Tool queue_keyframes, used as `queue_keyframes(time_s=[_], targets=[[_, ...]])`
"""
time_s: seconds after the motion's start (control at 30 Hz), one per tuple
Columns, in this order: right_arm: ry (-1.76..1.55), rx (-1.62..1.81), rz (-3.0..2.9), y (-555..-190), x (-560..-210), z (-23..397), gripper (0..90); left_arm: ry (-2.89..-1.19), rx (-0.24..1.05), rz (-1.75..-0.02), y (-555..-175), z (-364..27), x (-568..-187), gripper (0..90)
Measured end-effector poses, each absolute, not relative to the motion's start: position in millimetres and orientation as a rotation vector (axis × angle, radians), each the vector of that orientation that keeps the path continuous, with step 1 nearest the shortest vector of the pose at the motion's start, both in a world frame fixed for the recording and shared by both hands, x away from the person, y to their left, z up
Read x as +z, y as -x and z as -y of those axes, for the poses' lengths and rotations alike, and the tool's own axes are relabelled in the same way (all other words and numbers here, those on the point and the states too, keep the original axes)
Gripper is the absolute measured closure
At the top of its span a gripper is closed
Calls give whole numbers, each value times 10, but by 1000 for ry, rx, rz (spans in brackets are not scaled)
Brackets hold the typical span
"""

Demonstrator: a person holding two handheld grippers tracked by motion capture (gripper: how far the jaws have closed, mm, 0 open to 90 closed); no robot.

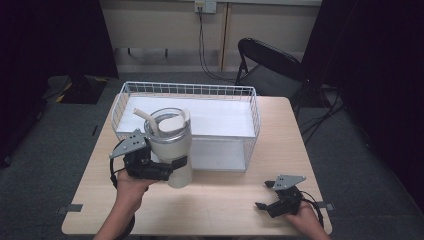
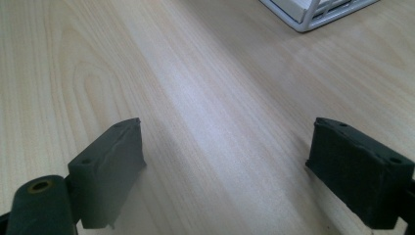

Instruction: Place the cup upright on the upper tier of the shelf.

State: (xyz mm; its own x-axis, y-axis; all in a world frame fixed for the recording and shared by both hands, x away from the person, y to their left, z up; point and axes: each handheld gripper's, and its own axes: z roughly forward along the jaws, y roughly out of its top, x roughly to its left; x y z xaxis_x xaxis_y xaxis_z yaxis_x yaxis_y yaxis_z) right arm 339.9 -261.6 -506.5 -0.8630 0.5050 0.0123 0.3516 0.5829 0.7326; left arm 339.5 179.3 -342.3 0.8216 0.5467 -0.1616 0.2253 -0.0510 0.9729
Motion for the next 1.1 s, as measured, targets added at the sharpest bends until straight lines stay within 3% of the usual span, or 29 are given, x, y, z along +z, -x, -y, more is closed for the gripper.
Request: queue_keyframes(time_s=[1.1], targets=[[-716,1145,-2615,-3399,-5065,2616,124,-1645,246,-594,-3603,-1649,-2784,94]])
